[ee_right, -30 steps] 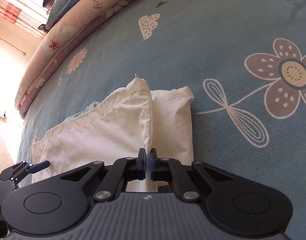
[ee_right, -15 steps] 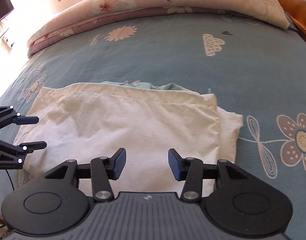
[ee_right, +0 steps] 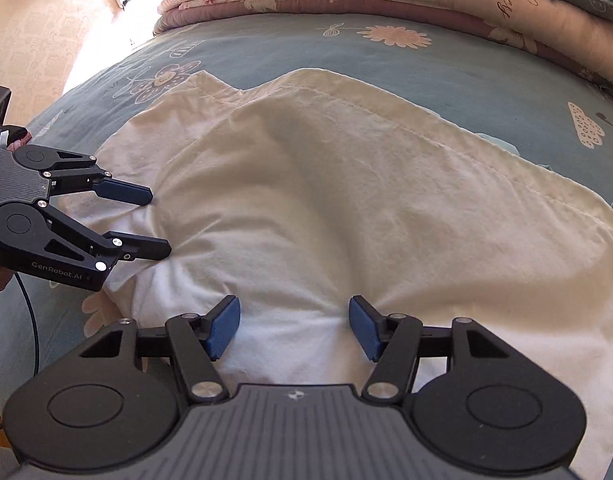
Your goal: Fold clothes
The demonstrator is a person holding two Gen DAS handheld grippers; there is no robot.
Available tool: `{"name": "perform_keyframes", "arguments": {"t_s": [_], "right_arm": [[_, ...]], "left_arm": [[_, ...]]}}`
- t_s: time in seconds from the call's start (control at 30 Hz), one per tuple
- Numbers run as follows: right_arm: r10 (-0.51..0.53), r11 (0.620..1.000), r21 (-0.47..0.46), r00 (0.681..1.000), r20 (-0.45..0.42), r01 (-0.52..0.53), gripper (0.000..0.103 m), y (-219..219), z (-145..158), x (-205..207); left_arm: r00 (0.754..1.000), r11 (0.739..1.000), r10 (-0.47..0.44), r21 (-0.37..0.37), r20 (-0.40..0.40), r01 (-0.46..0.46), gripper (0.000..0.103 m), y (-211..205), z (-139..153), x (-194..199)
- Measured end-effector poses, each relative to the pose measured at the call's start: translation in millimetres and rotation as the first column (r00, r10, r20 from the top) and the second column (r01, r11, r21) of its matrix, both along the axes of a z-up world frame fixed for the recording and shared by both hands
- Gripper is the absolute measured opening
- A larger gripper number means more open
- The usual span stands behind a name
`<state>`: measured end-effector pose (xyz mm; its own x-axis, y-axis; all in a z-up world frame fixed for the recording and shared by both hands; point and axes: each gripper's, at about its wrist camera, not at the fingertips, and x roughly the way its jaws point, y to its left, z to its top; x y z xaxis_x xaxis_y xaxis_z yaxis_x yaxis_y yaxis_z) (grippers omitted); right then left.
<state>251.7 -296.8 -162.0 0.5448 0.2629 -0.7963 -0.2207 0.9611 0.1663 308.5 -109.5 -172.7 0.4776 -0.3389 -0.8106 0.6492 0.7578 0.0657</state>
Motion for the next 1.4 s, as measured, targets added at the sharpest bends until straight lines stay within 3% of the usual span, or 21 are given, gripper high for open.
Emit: {"name": "perform_keyframes", "arguments": {"t_s": [0.2,0.37,0.53,0.7,0.87,1.1,1.3,1.4], "right_arm": [[-0.001,1.000,-0.027,1.000,-0.029,0.001,0.073,-1,2,-8],[-0.024,0.998,-0.068,0.996,-0.086,0.018,0.078,2,10,-11],[-0.037,0.998,-0.058,0.999,-0.029,0.035,0.078,10,35,0],[-0.035,0.996,-0.085,0.997,-0.074,0.029,0.080,28,17,20],[-0.049,0.995,-0.090,0.992,-0.118,0.039,0.085,29,14,20],[-0.038,0.995,-0.097,0.999,-0.026,0.035,0.085,27,43,37],[-0.081,0.995,-0.061,0.997,0.018,0.082,0.085,26,48,70],[-0.109,0.992,-0.065,0.992,0.055,0.113,0.085,26,49,82]], "left_arm": [[1.000,0.997,0.020,0.069,-0.022,-0.018,0.067,35,-4,-16],[1.000,0.993,0.010,0.116,-0.029,-0.006,0.063,41,10,-22],[0.994,0.994,0.083,0.060,0.078,-0.088,0.063,48,30,-3],[0.987,0.982,0.161,0.095,0.019,-0.162,0.064,77,1,7],[0.988,0.983,0.154,0.101,0.009,-0.154,0.063,83,9,-6],[0.991,0.996,0.092,0.002,0.097,-0.092,0.064,63,39,1],[0.989,0.998,-0.008,-0.057,0.144,0.016,0.064,29,34,31],[0.983,0.996,-0.005,-0.091,0.186,0.022,0.064,17,33,54]]}}
